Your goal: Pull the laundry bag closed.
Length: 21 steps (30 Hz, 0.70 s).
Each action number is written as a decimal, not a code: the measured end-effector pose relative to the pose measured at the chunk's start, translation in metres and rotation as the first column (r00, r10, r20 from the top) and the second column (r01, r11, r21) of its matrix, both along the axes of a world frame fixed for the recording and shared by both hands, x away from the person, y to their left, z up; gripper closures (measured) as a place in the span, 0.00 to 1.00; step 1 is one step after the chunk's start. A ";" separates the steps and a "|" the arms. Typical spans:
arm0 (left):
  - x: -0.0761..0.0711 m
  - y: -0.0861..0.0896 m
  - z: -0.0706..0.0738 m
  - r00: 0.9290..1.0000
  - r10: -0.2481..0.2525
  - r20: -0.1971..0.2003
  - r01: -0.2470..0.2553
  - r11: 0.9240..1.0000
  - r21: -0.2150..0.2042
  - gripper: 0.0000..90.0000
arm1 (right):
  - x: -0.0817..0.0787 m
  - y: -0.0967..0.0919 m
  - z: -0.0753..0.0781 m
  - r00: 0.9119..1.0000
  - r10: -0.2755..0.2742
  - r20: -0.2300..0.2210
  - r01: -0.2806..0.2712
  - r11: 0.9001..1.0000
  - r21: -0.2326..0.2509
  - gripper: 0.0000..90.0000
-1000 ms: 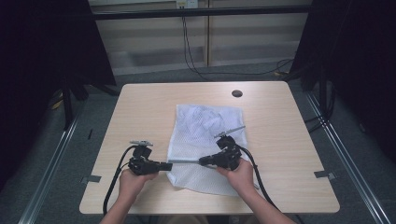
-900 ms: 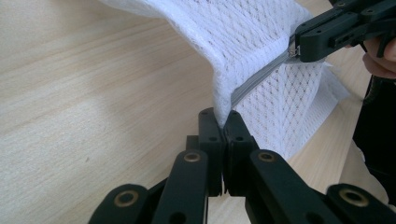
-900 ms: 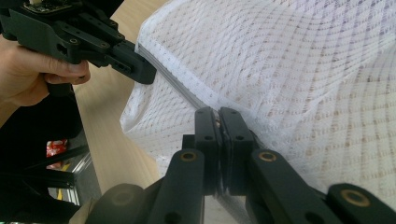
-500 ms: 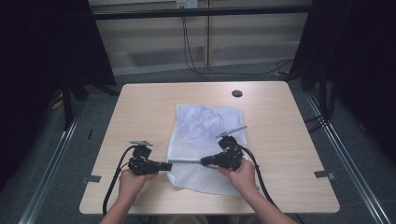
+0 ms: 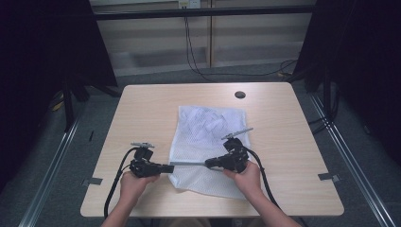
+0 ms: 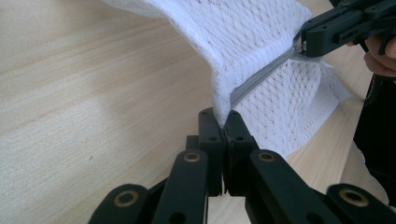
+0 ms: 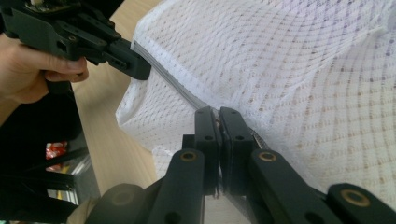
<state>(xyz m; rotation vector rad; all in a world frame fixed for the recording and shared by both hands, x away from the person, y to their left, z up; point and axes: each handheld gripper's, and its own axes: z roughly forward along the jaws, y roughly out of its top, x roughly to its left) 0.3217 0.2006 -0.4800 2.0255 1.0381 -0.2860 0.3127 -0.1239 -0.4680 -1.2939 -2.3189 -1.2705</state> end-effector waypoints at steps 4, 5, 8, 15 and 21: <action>0.000 -0.001 0.000 1.000 0.002 -0.009 -0.002 1.000 -0.004 0.99 | -0.001 0.000 0.000 1.000 0.003 0.005 -0.003 1.000 -0.007 0.97; 0.000 -0.001 0.000 1.000 0.002 -0.009 -0.002 1.000 -0.005 0.99 | -0.001 0.000 0.000 1.000 0.004 0.005 -0.004 1.000 -0.008 0.97; 0.000 0.000 0.000 1.000 -0.004 -0.004 0.004 1.000 0.000 0.99 | -0.002 0.000 0.000 1.000 0.005 0.006 -0.005 1.000 -0.006 0.97; 0.000 -0.001 -0.001 1.000 0.002 -0.006 -0.002 1.000 -0.003 0.99 | -0.002 -0.002 0.001 1.000 0.004 0.007 -0.004 1.000 -0.010 0.97; 0.000 -0.001 -0.001 1.000 0.002 -0.004 -0.002 1.000 0.002 0.99 | -0.002 -0.002 0.000 1.000 0.008 0.013 -0.007 1.000 -0.012 0.97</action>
